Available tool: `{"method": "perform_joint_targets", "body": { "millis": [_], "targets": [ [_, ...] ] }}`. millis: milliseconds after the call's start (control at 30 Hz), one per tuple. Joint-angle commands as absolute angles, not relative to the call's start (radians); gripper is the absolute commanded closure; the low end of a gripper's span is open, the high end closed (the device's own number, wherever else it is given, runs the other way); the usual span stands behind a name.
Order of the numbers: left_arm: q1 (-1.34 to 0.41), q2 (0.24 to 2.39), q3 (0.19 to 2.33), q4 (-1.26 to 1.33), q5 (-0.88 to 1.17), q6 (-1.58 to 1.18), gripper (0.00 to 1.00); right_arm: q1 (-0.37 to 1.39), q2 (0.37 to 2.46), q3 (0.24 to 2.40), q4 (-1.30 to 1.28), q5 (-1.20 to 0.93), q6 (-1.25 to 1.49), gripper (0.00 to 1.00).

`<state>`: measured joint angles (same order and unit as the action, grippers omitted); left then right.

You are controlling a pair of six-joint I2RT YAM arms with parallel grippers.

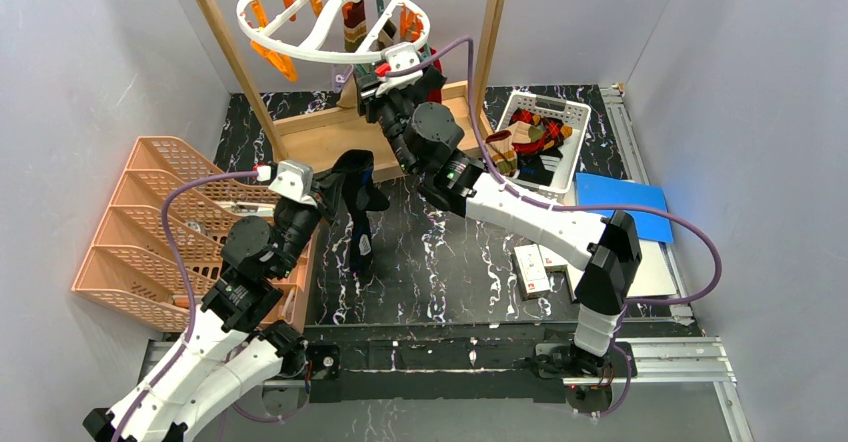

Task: Clip the socks to the hanger
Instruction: Rotate the hanger at the clothesline.

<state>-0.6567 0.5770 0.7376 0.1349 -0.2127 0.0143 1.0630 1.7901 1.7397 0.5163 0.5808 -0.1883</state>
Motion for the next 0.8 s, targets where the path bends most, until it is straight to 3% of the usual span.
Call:
{"method": "perform_joint_targets", "body": {
  "millis": [0,600,767],
  "targets": [
    [-0.661,0.574,0.733,0.183,-0.203,0.006,1.0,1.068,1.757,1.804,0.504,0.591,-0.166,0.57],
    [-0.661,0.578,0.724,0.201,-0.203,0.007,1.0,1.067,1.739,1.896,0.323,0.544,-0.046,0.85],
    [-0.661,0.581,0.727,0.206,-0.206,0.007,1.0,1.064,1.726,1.89,0.303,0.536,-0.041,0.83]
  ]
}}
